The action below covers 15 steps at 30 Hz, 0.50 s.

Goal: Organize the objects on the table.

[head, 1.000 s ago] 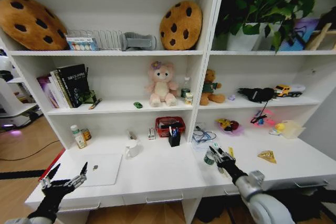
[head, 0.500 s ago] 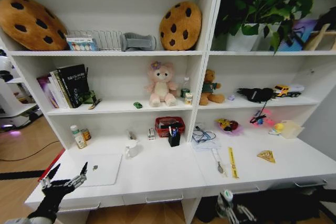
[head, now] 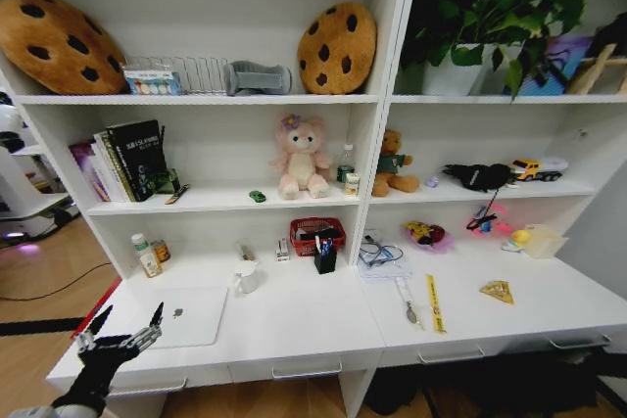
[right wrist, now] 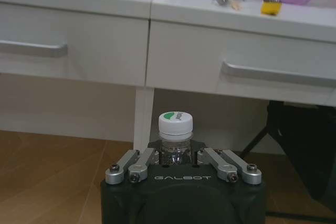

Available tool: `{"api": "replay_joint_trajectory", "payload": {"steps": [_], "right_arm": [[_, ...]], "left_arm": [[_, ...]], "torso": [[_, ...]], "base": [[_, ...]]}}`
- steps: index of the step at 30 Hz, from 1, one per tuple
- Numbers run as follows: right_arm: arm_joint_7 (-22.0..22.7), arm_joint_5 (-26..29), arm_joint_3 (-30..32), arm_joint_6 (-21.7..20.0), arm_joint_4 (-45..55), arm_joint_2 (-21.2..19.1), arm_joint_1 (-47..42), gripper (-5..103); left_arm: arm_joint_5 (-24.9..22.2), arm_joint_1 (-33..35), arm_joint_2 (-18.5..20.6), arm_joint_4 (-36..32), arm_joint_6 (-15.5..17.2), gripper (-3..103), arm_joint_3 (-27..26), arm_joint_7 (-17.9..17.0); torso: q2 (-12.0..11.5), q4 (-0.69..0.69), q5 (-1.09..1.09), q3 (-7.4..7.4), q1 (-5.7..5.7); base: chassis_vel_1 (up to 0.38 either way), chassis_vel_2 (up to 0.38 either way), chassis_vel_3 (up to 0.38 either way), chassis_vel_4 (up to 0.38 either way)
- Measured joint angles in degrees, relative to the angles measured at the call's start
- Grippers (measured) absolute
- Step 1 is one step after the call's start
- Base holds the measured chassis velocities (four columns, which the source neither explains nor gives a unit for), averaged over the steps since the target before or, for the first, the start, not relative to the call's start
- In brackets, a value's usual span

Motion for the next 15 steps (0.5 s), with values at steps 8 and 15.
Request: {"api": "replay_joint_trajectory", "payload": {"steps": [8, 15], "right_arm": [[-1.3, 1.3, -0.2, 1.7, -13.4, -1.2, 8.8, 27], [-2.1, 2.5, -0.5, 0.7, -17.1, -2.0, 12.4, 27]], "left_arm": [[0.0, 0.0, 0.0, 0.0, 0.0, 100, 0.0, 0.0], [0.0, 0.0, 0.0, 0.0, 0.0, 100, 0.0, 0.0]], "torso": [[0.0, 0.00, 0.00, 0.00, 0.00], [0.0, 0.01, -0.02, 0.00, 0.00]], "base": [[0.000, 0.000, 0.000, 0.000], [-0.018, -0.018, 0.027, 0.016]]}}
